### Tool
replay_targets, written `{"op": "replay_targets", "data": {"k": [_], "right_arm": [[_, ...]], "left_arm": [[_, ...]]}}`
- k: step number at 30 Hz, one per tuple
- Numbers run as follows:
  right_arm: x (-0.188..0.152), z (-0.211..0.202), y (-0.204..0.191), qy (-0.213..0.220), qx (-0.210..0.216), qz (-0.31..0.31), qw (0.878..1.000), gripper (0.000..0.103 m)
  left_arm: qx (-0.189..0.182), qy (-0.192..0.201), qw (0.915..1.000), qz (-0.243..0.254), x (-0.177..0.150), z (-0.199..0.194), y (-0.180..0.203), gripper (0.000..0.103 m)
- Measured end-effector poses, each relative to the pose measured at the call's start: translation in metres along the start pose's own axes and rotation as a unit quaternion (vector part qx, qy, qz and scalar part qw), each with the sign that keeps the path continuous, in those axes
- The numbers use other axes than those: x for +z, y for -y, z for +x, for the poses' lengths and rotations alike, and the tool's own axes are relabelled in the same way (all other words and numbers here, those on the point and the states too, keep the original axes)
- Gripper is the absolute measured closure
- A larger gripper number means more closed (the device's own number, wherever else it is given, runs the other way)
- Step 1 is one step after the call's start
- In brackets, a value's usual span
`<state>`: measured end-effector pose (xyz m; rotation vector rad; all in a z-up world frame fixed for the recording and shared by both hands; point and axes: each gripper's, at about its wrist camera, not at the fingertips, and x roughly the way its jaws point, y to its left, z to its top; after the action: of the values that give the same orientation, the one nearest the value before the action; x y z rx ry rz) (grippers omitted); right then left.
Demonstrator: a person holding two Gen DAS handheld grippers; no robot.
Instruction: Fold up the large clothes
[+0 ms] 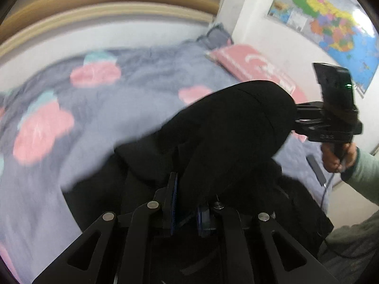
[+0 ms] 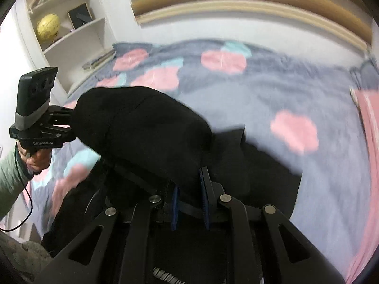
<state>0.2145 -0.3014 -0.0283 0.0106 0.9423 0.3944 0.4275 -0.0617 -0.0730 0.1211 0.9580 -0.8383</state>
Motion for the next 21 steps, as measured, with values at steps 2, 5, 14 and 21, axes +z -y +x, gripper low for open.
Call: {"op": "replay_targets", "data": {"k": [2,5,14,21], "right_arm": [[-0.027,0.007,-0.006,-0.023,-0.010,0.012,1.000,0.083],[-0.063,0.026,-0.008,-0.065,-0.005,0.036,0.997,0.079],[-0.064,0.000,0.008,-0.082,-0.040,0.072,0.993,0.073],[0.025,-0.019,-0.021,0.007,0.009,0.062,0.998,0.038]], "left_arm": [[0.004,-0.021,0.9996,-0.015,-0.030,0.010,0.008,0.087],[0.013,-0.061,0.9963,-0.059,-0.072,0.032,0.010,0.085],[-0.007,-0.034,0.9942,-0.102,-0.093,-0.025,0.011,0.081],[-0.030,0.073,0.9866,-0.143,-0.023,-0.065,0.003,0.080]]}}
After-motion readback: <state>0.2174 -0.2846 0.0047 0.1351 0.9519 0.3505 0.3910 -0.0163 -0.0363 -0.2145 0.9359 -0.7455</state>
